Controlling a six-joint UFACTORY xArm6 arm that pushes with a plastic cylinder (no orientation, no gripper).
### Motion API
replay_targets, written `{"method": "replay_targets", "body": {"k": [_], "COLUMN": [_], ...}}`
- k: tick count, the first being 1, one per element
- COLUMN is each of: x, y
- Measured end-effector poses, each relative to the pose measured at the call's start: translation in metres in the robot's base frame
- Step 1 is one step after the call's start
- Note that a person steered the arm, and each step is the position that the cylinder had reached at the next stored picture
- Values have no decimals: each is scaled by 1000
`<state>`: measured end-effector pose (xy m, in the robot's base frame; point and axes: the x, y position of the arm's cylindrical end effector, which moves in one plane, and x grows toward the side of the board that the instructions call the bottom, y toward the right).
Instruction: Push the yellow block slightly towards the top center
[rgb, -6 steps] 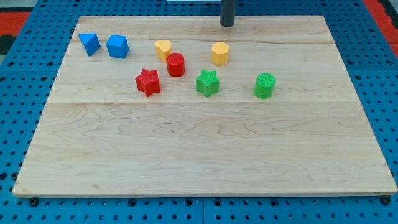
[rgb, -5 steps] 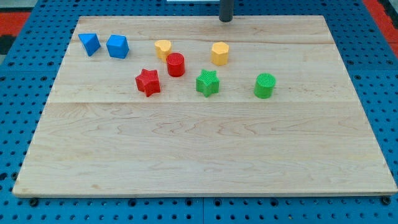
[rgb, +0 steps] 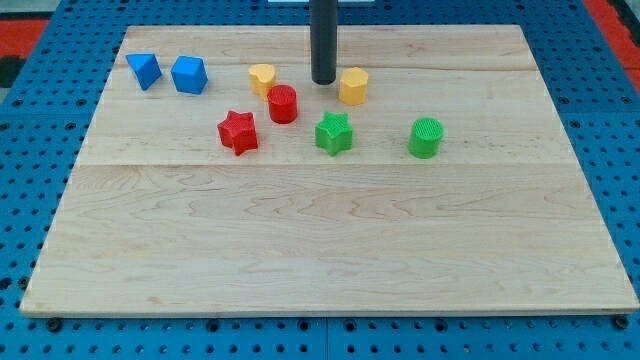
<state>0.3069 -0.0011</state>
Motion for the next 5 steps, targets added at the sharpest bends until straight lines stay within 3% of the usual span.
{"method": "replay_targets", "body": {"k": [1, 2, 3, 4, 5], "x": [8, 42, 42, 41, -4], "y": [-25, 3, 80, 129, 111]}}
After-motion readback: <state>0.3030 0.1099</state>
